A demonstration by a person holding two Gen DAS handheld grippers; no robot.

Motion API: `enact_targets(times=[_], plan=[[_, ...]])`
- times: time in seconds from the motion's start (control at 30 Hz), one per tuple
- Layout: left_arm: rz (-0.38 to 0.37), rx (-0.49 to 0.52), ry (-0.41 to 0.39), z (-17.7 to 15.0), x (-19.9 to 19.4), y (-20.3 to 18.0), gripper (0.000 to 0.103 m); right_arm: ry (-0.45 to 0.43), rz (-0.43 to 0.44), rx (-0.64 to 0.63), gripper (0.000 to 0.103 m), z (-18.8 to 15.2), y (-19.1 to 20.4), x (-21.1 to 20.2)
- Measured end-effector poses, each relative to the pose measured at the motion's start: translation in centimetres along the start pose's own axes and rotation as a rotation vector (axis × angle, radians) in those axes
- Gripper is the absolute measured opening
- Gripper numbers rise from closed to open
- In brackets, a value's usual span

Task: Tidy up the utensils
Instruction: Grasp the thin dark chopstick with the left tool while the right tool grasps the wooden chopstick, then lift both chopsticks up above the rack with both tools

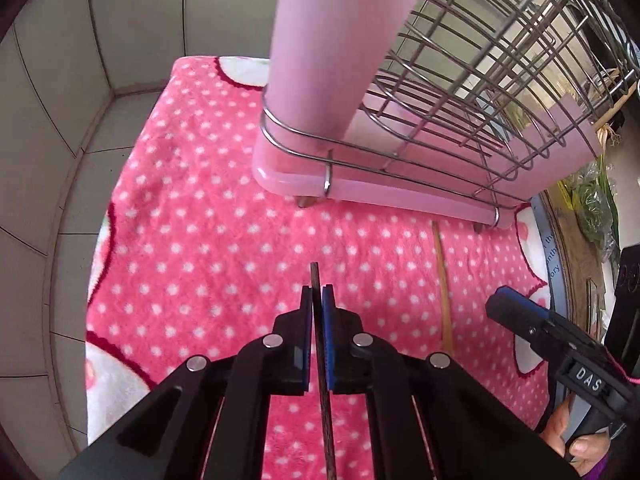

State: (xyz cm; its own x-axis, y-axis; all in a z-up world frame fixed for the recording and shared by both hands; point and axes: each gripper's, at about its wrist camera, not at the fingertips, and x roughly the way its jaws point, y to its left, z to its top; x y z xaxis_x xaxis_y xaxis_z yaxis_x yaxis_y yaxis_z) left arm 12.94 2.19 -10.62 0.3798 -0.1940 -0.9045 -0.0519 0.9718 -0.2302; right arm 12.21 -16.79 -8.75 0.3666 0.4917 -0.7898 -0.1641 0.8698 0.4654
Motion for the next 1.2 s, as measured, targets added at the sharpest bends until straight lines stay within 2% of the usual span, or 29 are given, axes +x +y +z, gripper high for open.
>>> enact_targets(times=[0.17, 0.33, 0.53, 0.63, 0.77, 0.93, 1.2], plan=[[-0.006, -0.038, 0.027, -0.5, 0.8, 3.2, 0.006, 0.066, -0.112, -0.039, 0.028, 1.7, 1.5, 3.4], [-0.038, -0.044, 0.057, -0.4, 1.7, 4.1, 0.006, 0.126, -0.18, -0.049, 0.024, 2.6, 1.9, 5.9], [-0.061, -0.055, 0.086, -0.3, 3.4, 4.0, 0.006, 0.128, -0.212, -0.063, 0.023, 2.8, 2.4, 6.7], [-0.059, -0.059, 0.088, -0.1, 3.8, 3.6, 0.007, 0.11, -0.245, -0.083, 0.011, 2.5, 2.6, 6.9], [-0.057, -0.053, 0.085, -0.4, 3.5, 4.0, 0.006, 0.094, -0.203, -0.056, 0.008, 2.0, 2.0, 6.2], [-0.097, -0.075, 0.057, -0.3, 2.1, 5.1, 0.005, 0.064, -0.126, -0.023, 0.007, 1.1, 0.7, 3.7], [-0.161, -0.107, -0.042, -0.6, -2.5, 6.2, 0.004, -0.079, -0.039, -0.05, 0.007, 0.1, 0.9, -2.4]])
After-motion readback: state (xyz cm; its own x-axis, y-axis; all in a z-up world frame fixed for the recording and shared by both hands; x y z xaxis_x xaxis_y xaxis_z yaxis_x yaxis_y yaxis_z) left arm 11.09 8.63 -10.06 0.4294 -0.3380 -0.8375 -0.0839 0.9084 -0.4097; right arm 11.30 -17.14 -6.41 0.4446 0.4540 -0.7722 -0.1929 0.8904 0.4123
